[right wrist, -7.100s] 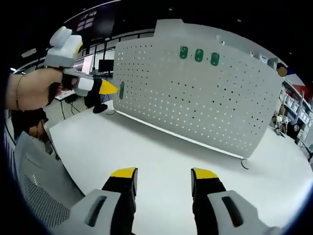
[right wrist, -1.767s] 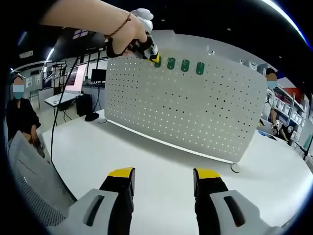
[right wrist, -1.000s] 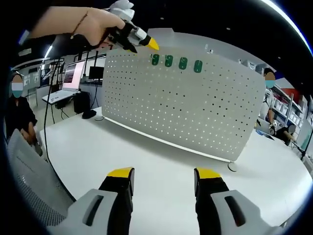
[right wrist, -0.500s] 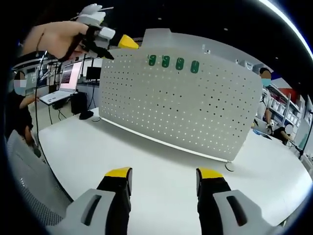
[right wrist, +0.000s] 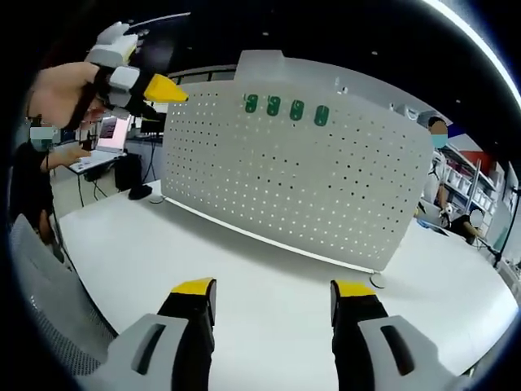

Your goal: Insert the hook assembly into the mounting plate slot until the hook locks in place.

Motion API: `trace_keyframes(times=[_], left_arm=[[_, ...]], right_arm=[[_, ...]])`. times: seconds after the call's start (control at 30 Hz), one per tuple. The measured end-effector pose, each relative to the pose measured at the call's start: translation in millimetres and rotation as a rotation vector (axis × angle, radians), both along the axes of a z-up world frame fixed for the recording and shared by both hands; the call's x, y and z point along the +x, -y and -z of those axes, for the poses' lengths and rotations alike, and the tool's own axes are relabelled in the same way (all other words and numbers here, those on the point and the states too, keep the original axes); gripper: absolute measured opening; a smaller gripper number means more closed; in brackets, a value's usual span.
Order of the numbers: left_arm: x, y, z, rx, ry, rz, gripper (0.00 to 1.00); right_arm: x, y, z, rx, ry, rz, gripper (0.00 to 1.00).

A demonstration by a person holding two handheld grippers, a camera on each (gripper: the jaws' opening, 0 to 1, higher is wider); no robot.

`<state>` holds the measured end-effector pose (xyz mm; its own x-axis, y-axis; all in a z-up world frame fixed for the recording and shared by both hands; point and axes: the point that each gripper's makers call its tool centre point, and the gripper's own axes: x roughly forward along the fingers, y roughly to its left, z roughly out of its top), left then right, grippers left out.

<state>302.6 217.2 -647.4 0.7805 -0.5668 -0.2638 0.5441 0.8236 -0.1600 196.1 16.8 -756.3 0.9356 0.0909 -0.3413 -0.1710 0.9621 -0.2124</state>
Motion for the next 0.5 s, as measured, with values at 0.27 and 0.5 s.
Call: trace_keyframes(times=[0.27, 0.5], left_arm=[[-32.0, 1.9, 28.3, -0.025, -0.047, 0.045, 1.0], [-47.6, -6.0, 40.9, -0.053, -0.081, 0.037, 1.0]], right_arm=[[0.1, -1.8, 1.6, -0.013, -0.007, -0.007, 0.58], [0.7, 2.5, -0.2, -0.04, 0.005, 0.009, 0.62]])
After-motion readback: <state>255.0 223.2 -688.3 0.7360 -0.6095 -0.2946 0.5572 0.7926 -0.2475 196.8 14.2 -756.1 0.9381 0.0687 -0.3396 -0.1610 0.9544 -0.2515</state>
